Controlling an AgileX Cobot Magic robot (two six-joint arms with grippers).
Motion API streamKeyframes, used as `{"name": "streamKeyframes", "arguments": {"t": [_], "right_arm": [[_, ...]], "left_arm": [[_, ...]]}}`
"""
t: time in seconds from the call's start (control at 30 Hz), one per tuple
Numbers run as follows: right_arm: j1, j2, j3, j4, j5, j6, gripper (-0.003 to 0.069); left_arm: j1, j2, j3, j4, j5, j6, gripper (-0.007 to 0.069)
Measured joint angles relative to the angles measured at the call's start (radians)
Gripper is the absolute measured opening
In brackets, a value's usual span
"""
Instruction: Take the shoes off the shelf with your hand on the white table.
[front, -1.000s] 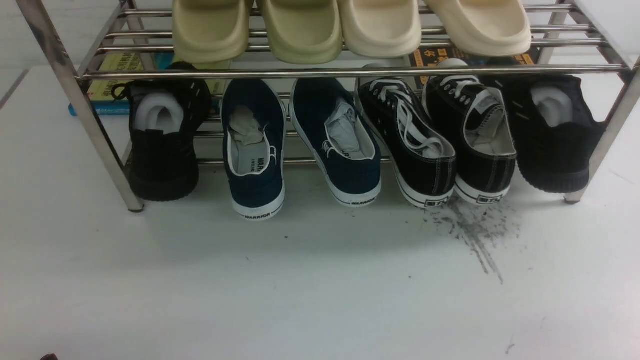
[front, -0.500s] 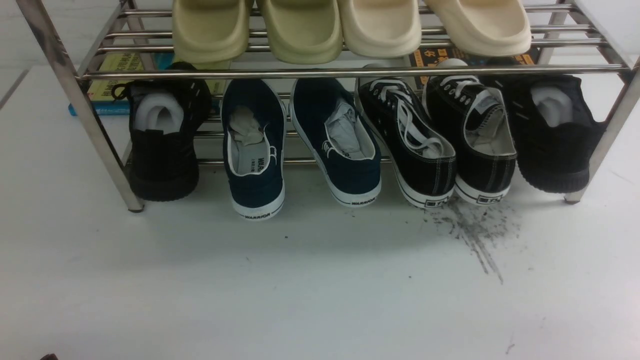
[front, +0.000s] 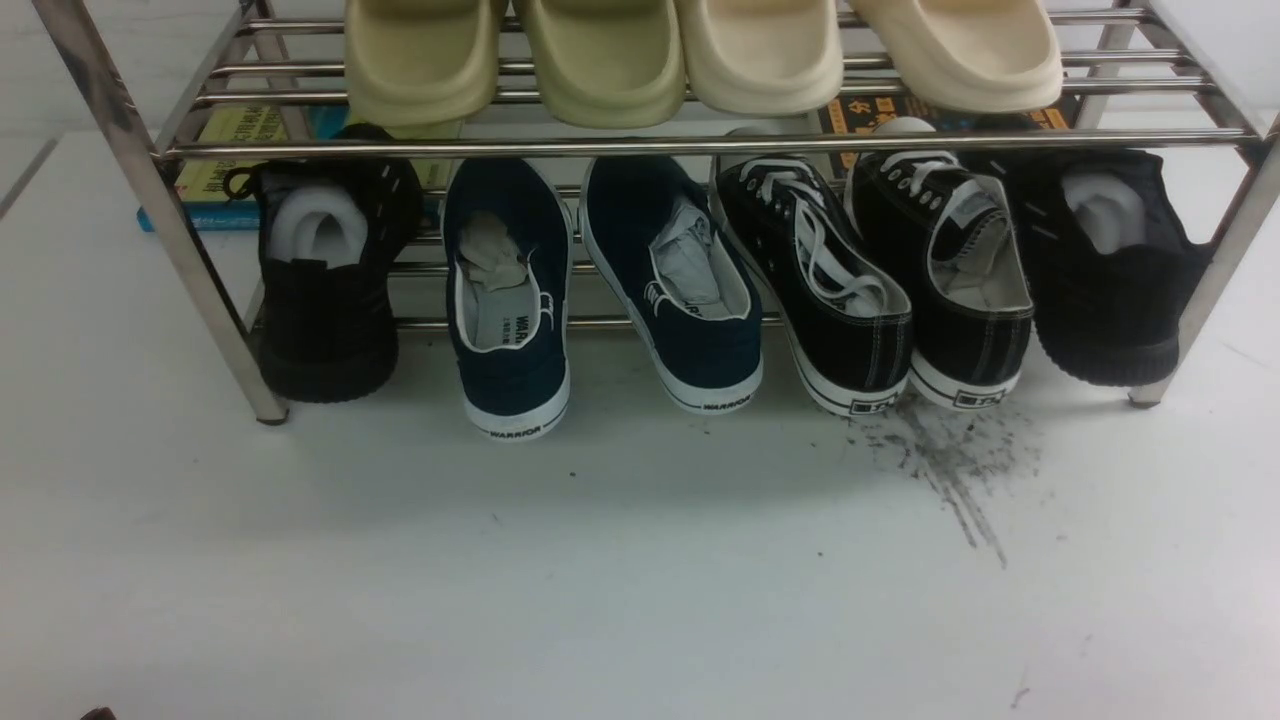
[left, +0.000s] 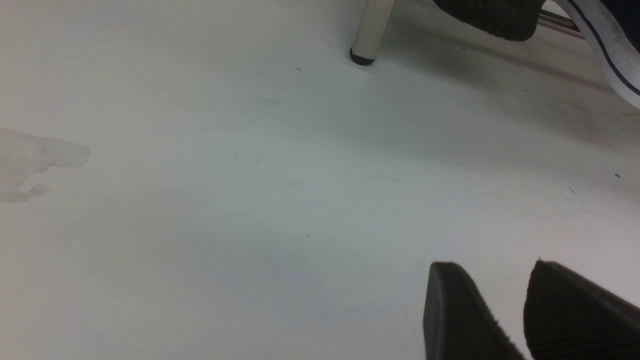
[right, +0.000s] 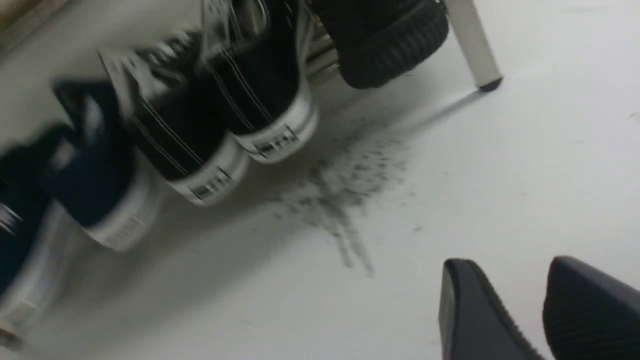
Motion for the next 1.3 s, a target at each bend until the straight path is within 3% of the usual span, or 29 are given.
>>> {"name": "streamKeyframes", "arguments": {"t": [0.27, 0.47, 0.6, 0.67, 0.73, 0.93, 1.03, 1.3], "right_arm": [[0.0, 0.0, 0.0, 0.164, -0.031, 0.048, 0.024], [0.0, 0.0, -0.043, 0.168, 0.026, -0.084, 0.0217], [0.0, 0.041, -0.182, 0.134, 0.079, -0.252, 0.0116], [0.0, 0.145, -0.308, 0.081, 0.156, -0.355, 0.0018], [0.0, 0.247, -0.408, 0.03, 0.248, -0.392, -0.001], [0.0, 0.58, -0.626, -0.071, 0.536, -0.424, 0.0], [0.0, 0.691, -0.669, -0.065, 0.578, -0.456, 0.0003], [0.028, 1.091, -0.833, 0.121, 0.596, -0.683, 0.0067]], "left_arm": [[0.0, 0.0, 0.0, 0.0, 0.0, 0.0, 0.0242], [0.0, 0.0, 0.0, 0.0, 0.0, 0.0, 0.0242], [0.0, 0.0, 0.0, 0.0, 0.0, 0.0, 0.0242], [0.0, 0.0, 0.0, 0.0, 0.0, 0.0, 0.0242], [0.0, 0.0, 0.0, 0.0, 0.0, 0.0, 0.0242], [0.0, 0.0, 0.0, 0.0, 0.0, 0.0, 0.0242], [0.0, 0.0, 0.0, 0.0, 0.0, 0.0, 0.0242], [0.0, 0.0, 0.0, 0.0, 0.0, 0.0, 0.0242]]}}
